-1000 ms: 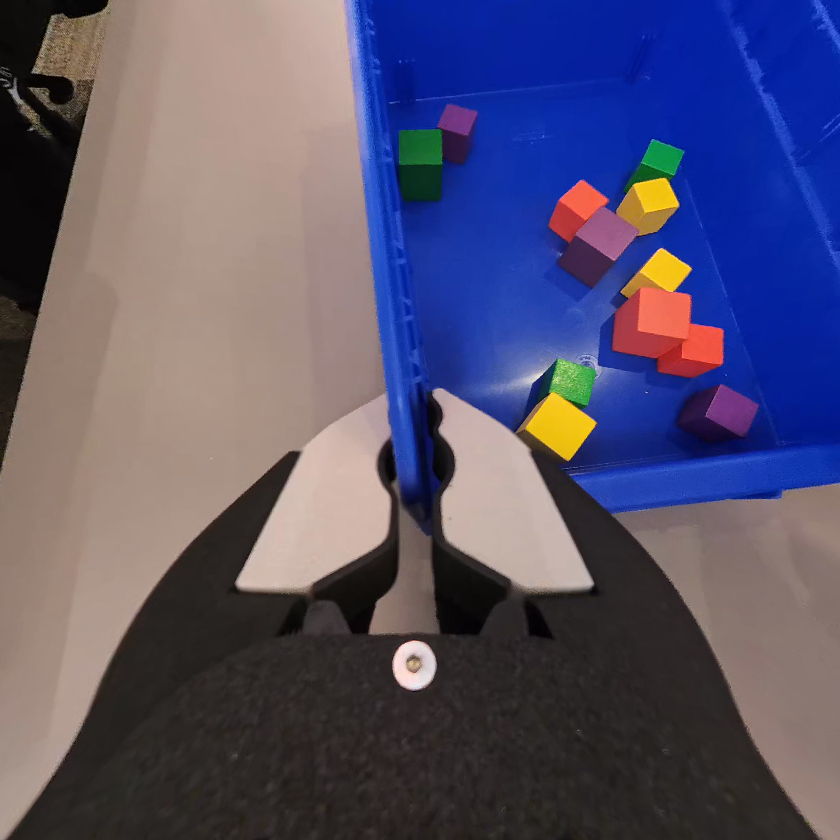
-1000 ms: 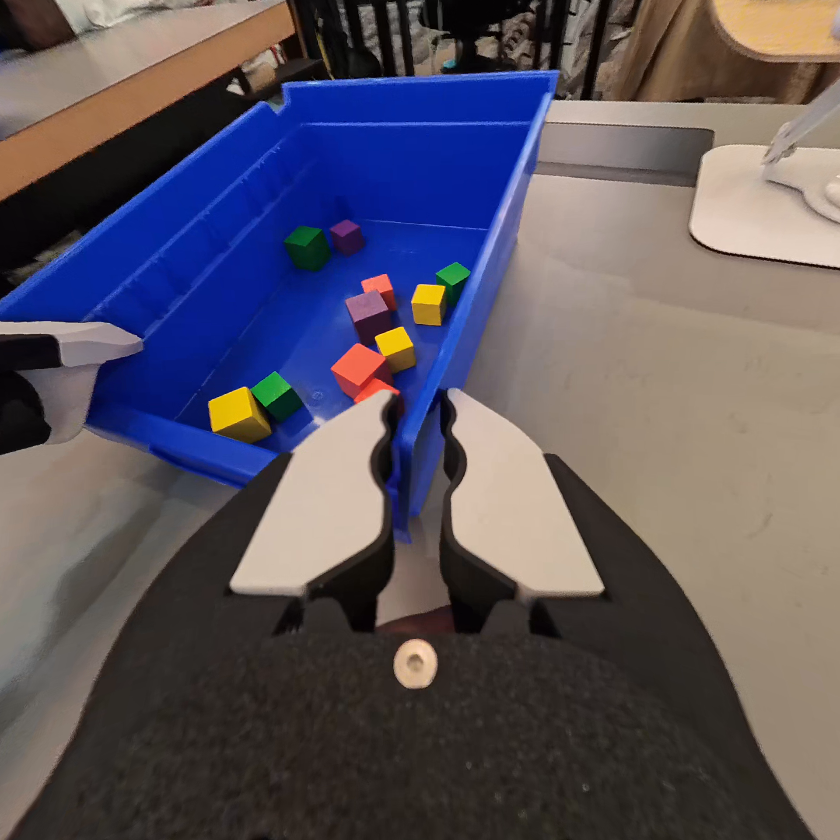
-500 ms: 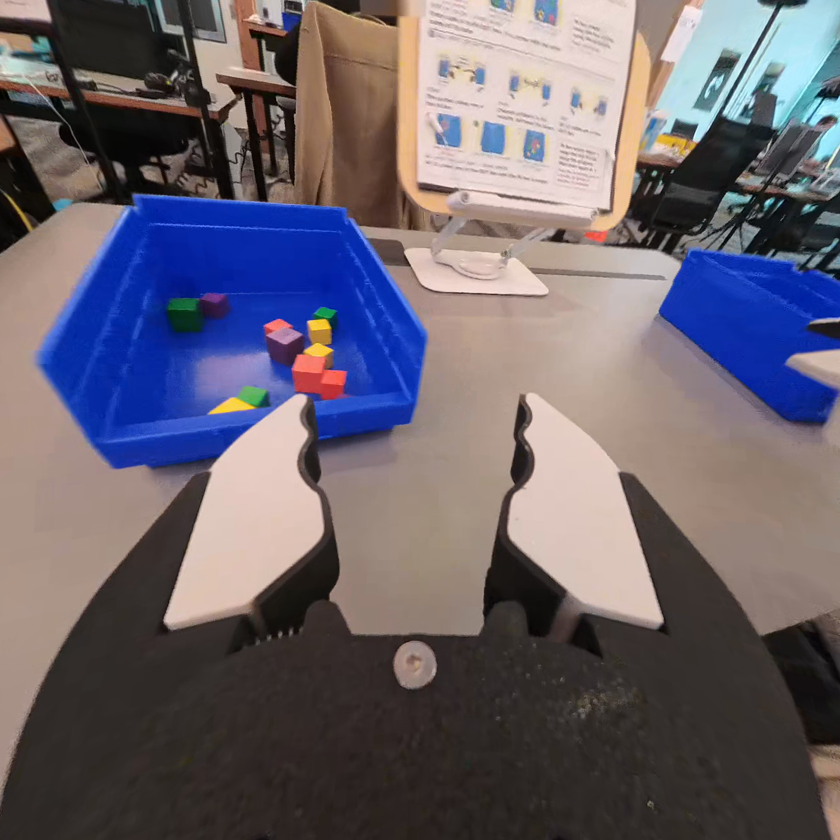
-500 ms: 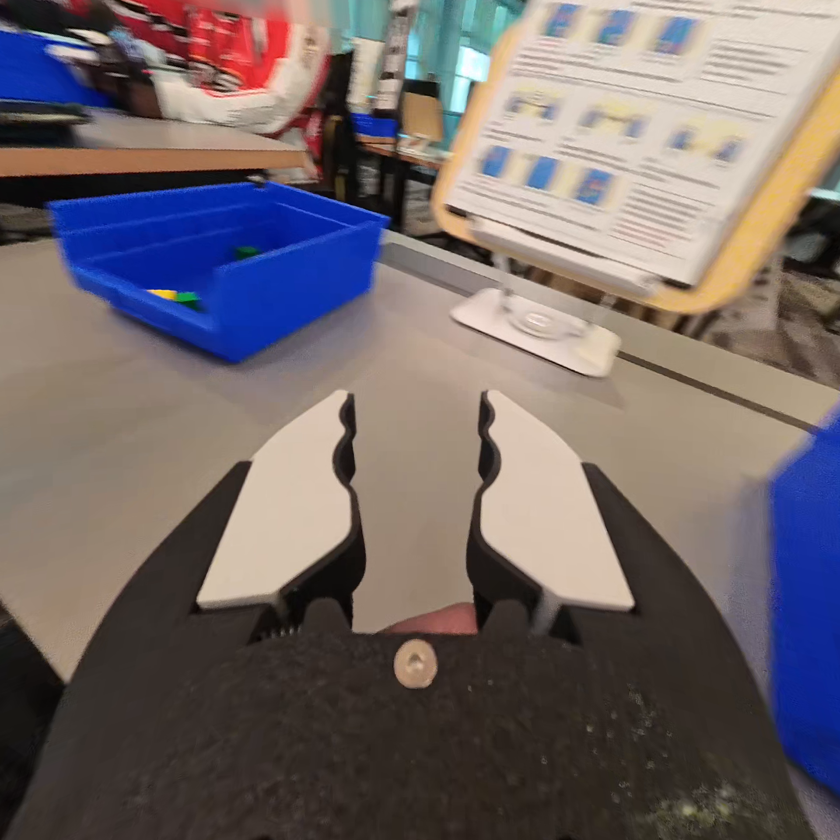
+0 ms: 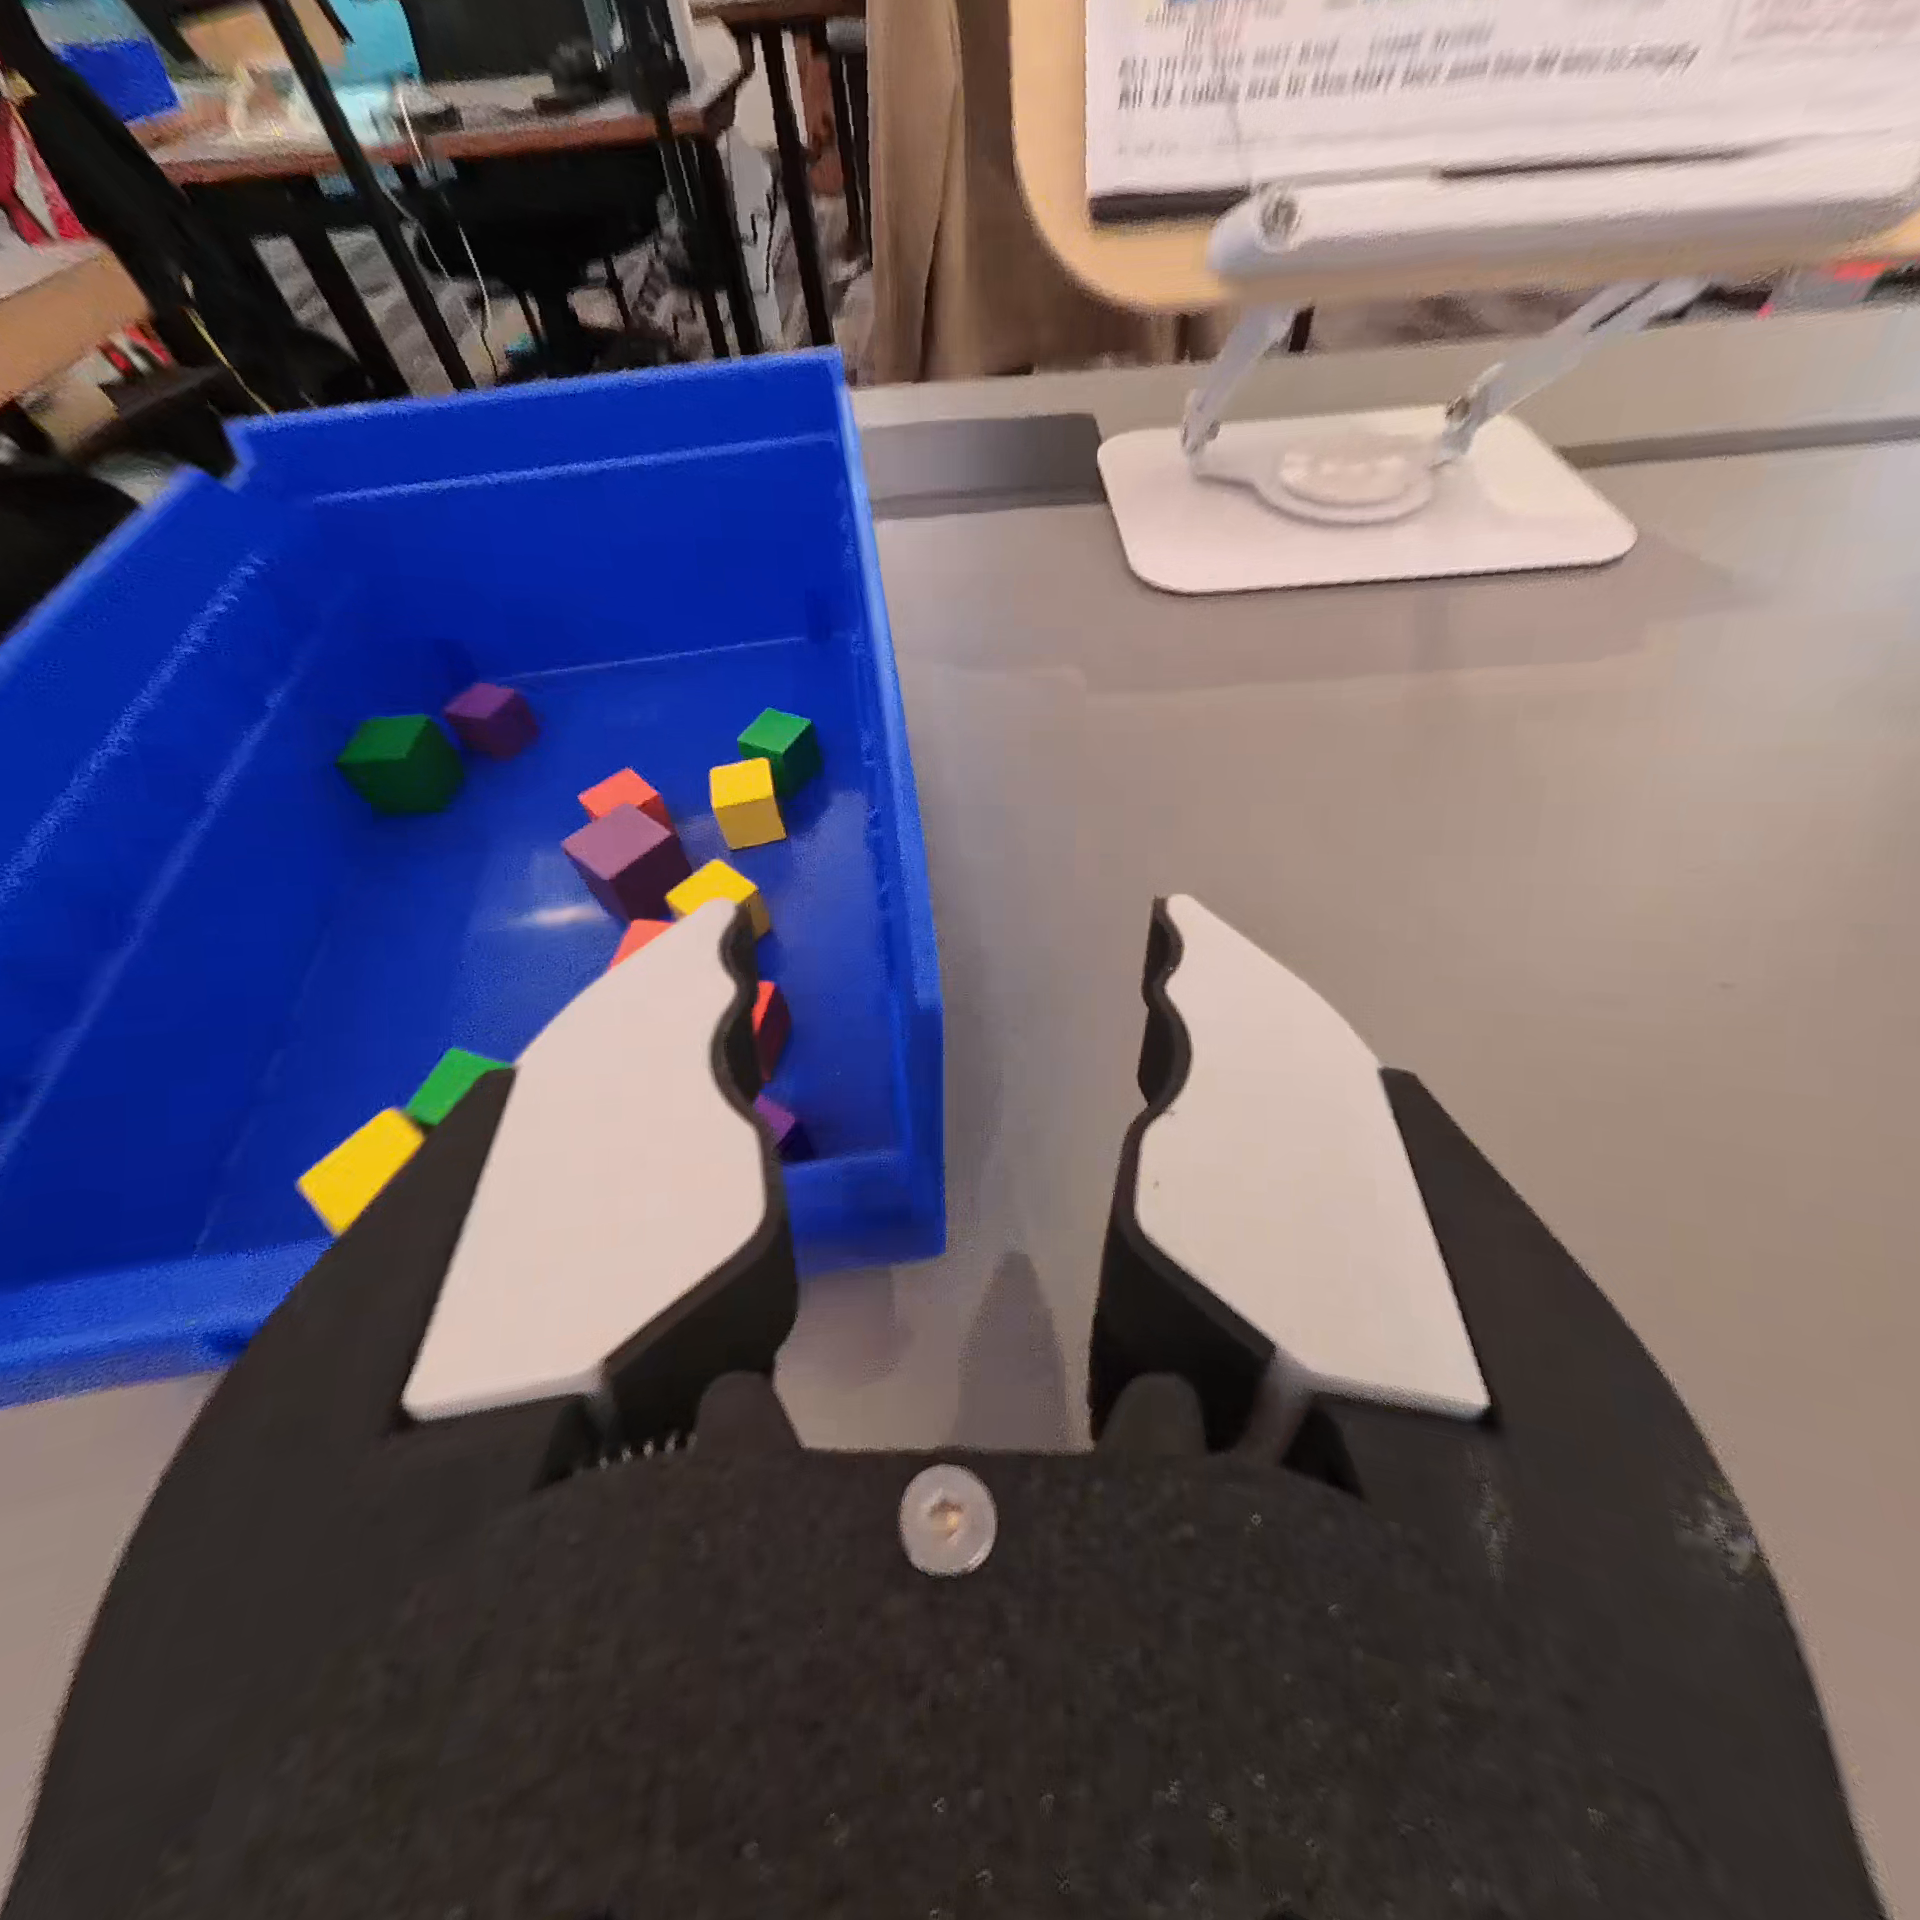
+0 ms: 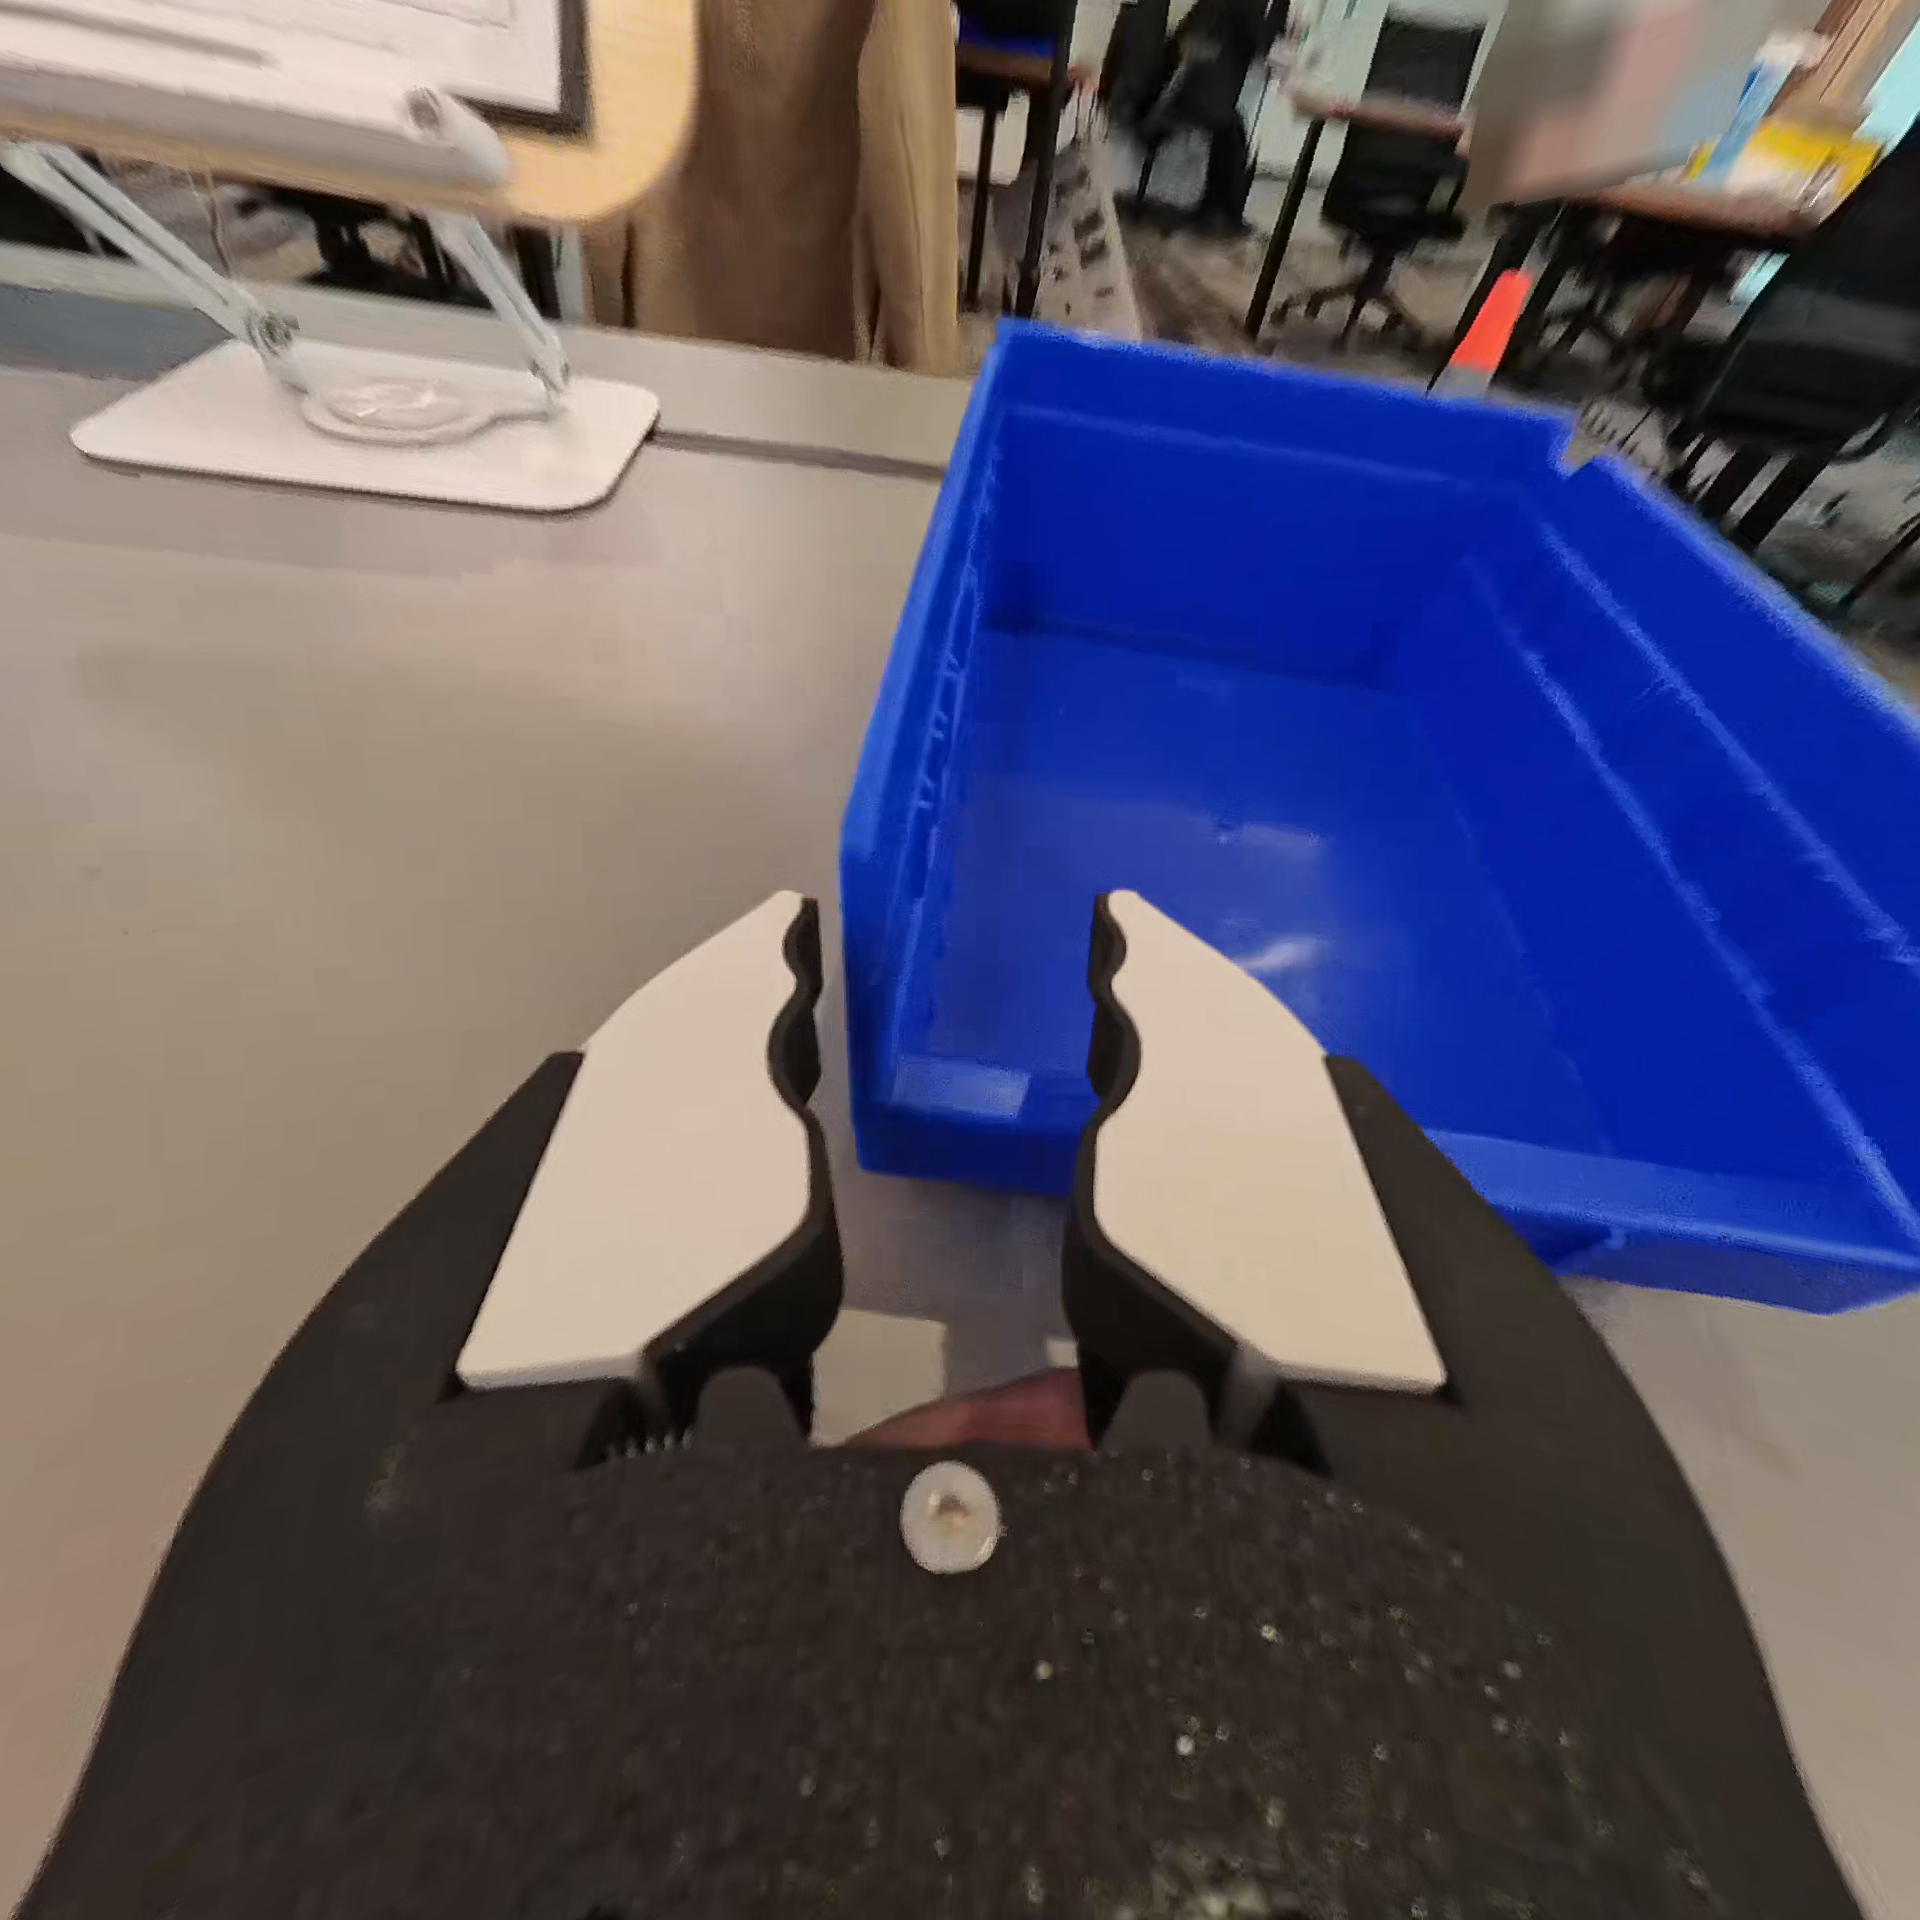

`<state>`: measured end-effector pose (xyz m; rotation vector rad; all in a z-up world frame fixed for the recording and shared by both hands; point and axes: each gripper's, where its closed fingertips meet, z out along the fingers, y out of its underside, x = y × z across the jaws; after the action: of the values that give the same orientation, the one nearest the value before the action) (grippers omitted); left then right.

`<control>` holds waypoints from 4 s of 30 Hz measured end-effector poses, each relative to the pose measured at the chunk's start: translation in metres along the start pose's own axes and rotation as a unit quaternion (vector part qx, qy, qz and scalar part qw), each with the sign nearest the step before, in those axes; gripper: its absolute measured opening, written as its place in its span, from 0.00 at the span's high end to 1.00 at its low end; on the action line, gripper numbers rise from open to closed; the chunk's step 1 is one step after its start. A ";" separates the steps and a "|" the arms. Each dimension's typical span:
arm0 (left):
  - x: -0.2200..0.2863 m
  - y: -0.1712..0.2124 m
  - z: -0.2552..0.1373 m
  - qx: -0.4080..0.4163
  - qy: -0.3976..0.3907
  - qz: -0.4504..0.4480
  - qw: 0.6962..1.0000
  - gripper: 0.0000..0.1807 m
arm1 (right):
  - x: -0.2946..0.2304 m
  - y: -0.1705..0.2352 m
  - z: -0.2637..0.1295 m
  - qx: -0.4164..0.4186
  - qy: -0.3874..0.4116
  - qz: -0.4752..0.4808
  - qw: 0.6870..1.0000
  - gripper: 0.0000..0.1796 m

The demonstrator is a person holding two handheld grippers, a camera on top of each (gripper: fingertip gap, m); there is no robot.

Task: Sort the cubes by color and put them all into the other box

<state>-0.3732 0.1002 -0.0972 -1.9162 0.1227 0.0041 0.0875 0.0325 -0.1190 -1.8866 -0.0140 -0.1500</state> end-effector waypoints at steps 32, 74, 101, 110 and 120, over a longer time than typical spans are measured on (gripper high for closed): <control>-0.055 0.017 -0.035 -0.004 -0.023 -0.076 0.997 0.75 | 0.016 -0.018 -0.022 0.053 -0.003 0.004 0.999 0.77; -0.130 0.021 0.014 -0.340 0.106 0.047 0.933 0.73 | -0.120 0.011 -0.110 0.068 -0.247 -0.039 0.966 0.77; -0.107 -0.011 -0.008 -0.197 0.185 0.069 0.960 0.84 | -0.106 0.013 -0.105 0.057 -0.249 -0.010 0.967 0.82; -0.097 -0.016 -0.065 0.044 0.130 0.000 0.991 0.84 | -0.101 0.014 -0.102 0.051 -0.250 0.016 0.967 0.83; 0.009 -0.056 -0.100 0.118 0.446 -0.024 0.887 0.84 | -0.145 -0.024 -0.100 0.012 -0.412 0.131 0.902 0.80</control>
<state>-0.3649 0.0249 -0.0110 -1.5411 0.6592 -0.8948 -0.0682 -0.0454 -0.0820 -1.7795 -0.3352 0.8344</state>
